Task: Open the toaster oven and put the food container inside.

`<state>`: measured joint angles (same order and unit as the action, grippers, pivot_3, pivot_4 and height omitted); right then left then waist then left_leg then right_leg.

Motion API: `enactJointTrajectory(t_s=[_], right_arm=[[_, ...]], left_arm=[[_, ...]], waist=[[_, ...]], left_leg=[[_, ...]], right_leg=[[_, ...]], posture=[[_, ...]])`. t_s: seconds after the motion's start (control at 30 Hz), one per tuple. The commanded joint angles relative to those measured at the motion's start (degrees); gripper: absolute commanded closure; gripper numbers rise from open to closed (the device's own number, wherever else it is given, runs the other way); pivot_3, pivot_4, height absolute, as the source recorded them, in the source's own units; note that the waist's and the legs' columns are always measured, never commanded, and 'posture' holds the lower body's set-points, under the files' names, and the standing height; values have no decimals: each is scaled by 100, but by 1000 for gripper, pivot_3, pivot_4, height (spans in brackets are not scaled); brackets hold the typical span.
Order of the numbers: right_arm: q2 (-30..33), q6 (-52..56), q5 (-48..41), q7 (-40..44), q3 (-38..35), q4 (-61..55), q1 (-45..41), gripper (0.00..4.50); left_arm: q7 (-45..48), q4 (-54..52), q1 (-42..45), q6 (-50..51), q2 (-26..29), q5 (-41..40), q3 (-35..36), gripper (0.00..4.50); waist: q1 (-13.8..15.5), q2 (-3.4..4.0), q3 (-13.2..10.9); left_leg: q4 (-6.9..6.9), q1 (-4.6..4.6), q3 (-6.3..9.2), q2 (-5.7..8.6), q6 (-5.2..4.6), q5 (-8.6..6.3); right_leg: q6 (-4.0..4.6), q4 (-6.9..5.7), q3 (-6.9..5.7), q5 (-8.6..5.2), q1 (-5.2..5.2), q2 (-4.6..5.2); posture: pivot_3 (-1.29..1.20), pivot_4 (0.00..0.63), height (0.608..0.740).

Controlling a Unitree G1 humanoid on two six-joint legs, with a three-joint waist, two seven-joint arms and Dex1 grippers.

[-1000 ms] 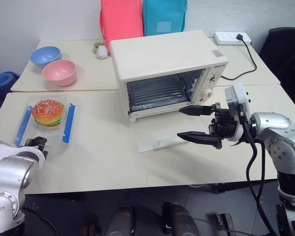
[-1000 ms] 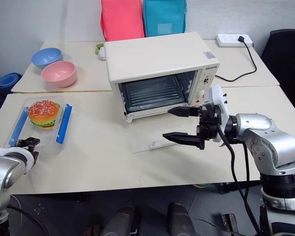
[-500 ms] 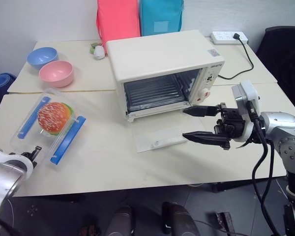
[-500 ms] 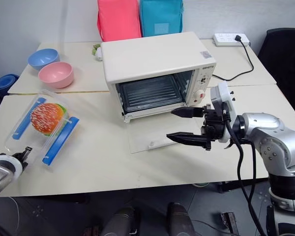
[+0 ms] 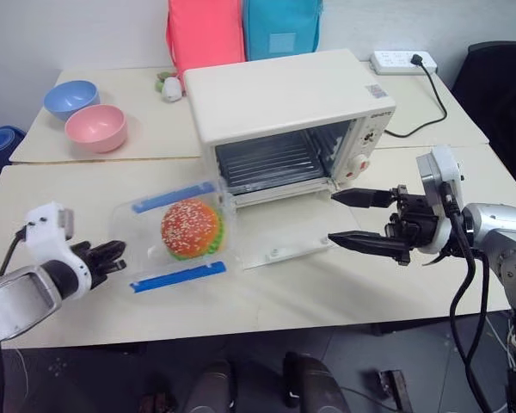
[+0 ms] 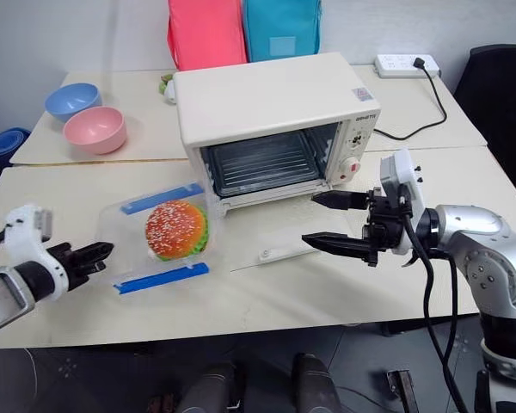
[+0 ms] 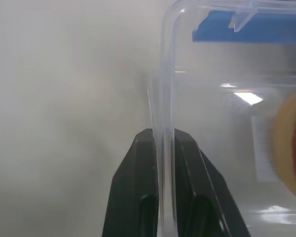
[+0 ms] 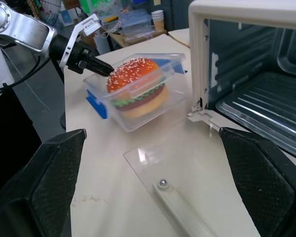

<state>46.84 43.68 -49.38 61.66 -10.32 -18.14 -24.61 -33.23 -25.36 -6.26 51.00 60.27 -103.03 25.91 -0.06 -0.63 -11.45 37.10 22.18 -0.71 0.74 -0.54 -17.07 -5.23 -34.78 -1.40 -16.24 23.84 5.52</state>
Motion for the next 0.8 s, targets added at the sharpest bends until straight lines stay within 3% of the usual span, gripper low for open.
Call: enactJointTrajectory(t_s=[0.03, 0.17, 0.37, 0.53, 0.7, 0.8], right_arm=[[128, -113, -62, -124, -394, -322, 171, 0], [182, -67, -125, -235, -595, -456, 371, 0], [448, 39, -237, -306, -1112, -691, 818, 0], [655, 83, -270, -363, -1740, -768, 1453, 0], [641, 79, -291, -465, -2109, -853, 1902, 0], [597, 30, -247, -551, -2172, -882, 2052, 0]], left_arm=[[361, -218, 571, 94, 171, -112, -436, 4409], [410, -134, 1620, 223, 138, 74, -1266, 4409], [305, 343, 3187, 551, -439, 375, -2470, 4409], [398, 866, 3982, 853, -1088, 799, -3010, 4409], [440, 1195, 4334, 1063, -1601, 1095, -3111, 4409], [457, 1396, 4523, 1128, -1933, 1300, -3095, 3526]], waist=[[1, 1, -1], [8, 1, -1], [43, 3, -2], [138, -1, -4], [159, -2, -4], [161, -3, -4]], left_leg=[[0, 1, 0, 0, 0, -1], [1, 3, -2, 2, -1, -3], [13, 3, -6, 8, 1, 3], [30, 3, -8, 11, 2, 11], [51, 1, -9, 15, -6, 24], [65, -3, -7, 18, -14, 28]], right_leg=[[0, 1, 0, 0, 1, 0], [-3, 2, 0, 2, 1, -1], [-15, -6, 1, 8, -3, -8], [-24, -19, 3, 13, -5, -13], [-44, -21, 8, 24, -20, -12], [-55, -23, 11, 30, -31, -9]], posture=[[0, 150, 740], [0, 150, 740], [0, 150, 740], [0, 150, 740], [0, 150, 740], [0, 150, 740]])
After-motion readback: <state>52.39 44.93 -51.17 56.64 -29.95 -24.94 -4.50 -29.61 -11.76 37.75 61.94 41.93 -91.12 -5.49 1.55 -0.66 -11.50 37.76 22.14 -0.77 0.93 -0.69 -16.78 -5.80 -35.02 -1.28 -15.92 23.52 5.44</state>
